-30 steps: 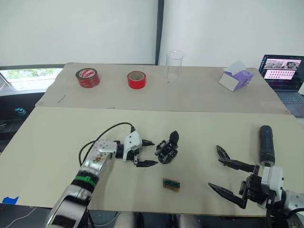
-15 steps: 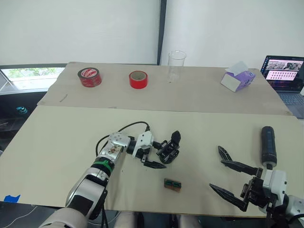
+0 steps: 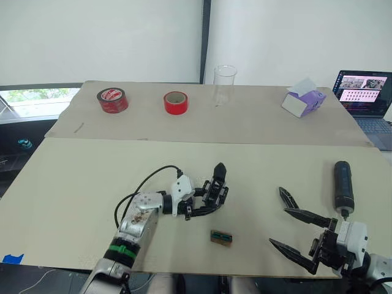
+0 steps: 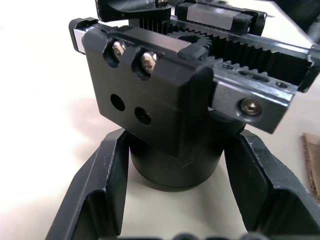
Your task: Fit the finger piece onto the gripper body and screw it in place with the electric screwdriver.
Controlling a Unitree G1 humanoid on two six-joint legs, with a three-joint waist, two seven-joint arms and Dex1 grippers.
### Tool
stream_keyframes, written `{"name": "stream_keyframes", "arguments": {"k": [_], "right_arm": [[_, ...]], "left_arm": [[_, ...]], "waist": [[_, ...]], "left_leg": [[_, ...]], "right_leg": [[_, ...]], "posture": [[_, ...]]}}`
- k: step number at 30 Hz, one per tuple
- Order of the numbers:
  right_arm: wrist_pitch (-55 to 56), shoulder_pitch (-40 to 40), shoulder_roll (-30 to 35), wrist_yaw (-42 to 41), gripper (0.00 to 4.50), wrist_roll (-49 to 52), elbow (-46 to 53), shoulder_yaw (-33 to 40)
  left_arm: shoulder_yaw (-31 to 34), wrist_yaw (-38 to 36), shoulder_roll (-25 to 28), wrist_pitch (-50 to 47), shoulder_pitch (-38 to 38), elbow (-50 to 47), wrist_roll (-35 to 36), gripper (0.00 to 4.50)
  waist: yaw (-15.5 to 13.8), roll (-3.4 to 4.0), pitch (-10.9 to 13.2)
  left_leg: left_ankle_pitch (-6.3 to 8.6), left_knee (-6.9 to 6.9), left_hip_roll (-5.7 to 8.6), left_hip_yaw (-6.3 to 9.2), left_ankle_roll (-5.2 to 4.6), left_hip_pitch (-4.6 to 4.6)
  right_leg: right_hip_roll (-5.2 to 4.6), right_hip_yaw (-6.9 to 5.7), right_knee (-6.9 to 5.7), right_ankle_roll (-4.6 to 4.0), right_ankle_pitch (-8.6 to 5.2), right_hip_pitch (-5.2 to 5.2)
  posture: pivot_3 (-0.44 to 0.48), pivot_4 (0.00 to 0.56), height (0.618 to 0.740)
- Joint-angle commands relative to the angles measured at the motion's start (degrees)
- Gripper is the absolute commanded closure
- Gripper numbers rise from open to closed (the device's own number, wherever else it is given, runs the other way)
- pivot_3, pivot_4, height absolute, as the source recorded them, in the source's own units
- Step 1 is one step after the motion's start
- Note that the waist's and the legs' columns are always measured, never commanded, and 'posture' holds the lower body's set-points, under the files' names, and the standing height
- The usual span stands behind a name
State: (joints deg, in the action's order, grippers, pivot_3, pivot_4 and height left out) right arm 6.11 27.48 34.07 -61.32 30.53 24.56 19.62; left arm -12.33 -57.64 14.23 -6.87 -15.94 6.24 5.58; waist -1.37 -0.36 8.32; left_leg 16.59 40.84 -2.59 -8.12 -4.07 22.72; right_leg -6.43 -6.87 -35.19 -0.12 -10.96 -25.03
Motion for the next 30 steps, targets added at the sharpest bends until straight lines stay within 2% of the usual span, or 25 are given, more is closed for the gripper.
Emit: {"name": "stream_keyframes", "arguments": {"k": [1,4,10,20,22,25,30], "right_arm": [[0.79,-1.14,0.68,-0.91,0.0,0.58,-0.21,-0.35],[0.58,-2.34,1.19,-1.38,0.0,0.69,-0.96,-0.78],[0.2,-3.78,2.09,-2.2,0.0,0.91,-1.82,-0.92],[-0.46,-3.35,1.93,-1.95,0.0,1.59,-0.92,0.19],[-0.64,-2.74,1.71,-1.45,0.0,1.83,-0.39,0.64],[-0.94,-1.27,1.24,0.13,0.0,2.37,0.88,2.13],[-1.11,4.94,-0.48,3.89,0.0,3.33,3.41,7.59]], "left_arm": [[-1.36,6.65,-0.66,-3.91,2.74,-8.05,-1.79,2.23],[-2.73,10.4,-0.59,-5.0,3.53,-9.2,-4.03,2.23],[-3.21,15.06,-2.81,-3.69,3.46,-5.87,-4.0,2.23],[-3.18,15.4,-1.57,-4.4,5.13,-5.98,-1.77,2.23],[-2.41,14.77,-0.56,-5.21,4.92,-5.94,-0.78,1.18],[-1.41,12.04,2.38,-4.33,5.1,-5.93,1.05,0.02],[3.45,1.7,11.65,2.88,5.9,-1.05,6.12,0.02]], "waist": [[-0.01,0.0,0.0],[-0.25,0.0,0.0],[-0.71,0.0,0.0],[-0.84,0.1,-0.06],[-0.72,0.19,-0.11],[-0.59,0.28,-0.17],[-0.21,0.4,-0.24]], "left_leg": [[0.0,-0.01,0.0,0.01,0.0,0.0],[0.0,0.01,0.0,0.01,0.01,0.0],[0.0,0.02,0.01,0.0,0.0,-0.01],[0.0,0.0,0.01,-0.01,0.01,-0.07],[0.0,-0.01,-0.01,-0.01,0.01,-0.08],[-0.01,-0.03,-0.05,-0.02,0.03,-0.1],[0.0,-0.07,-0.17,-0.05,0.15,-0.15]], "right_leg": [[0.0,0.0,0.0,0.0,0.0,0.0],[0.0,-0.01,0.0,0.0,0.0,0.01],[-0.01,0.0,0.01,-0.01,0.0,0.02],[-0.02,-0.01,0.01,-0.01,0.0,0.06],[0.0,-0.01,0.01,-0.01,-0.01,0.06],[0.05,-0.01,-0.02,-0.02,-0.01,0.04],[0.15,0.0,-0.07,-0.1,-0.07,0.0]], "posture": [[0.0,0.15,0.74],[0.0,0.15,0.74],[0.0,0.15,0.74],[0.0,0.15,0.74],[0.0,0.15,0.74],[0.0,0.15,0.74],[0.0,0.15,0.74]]}}
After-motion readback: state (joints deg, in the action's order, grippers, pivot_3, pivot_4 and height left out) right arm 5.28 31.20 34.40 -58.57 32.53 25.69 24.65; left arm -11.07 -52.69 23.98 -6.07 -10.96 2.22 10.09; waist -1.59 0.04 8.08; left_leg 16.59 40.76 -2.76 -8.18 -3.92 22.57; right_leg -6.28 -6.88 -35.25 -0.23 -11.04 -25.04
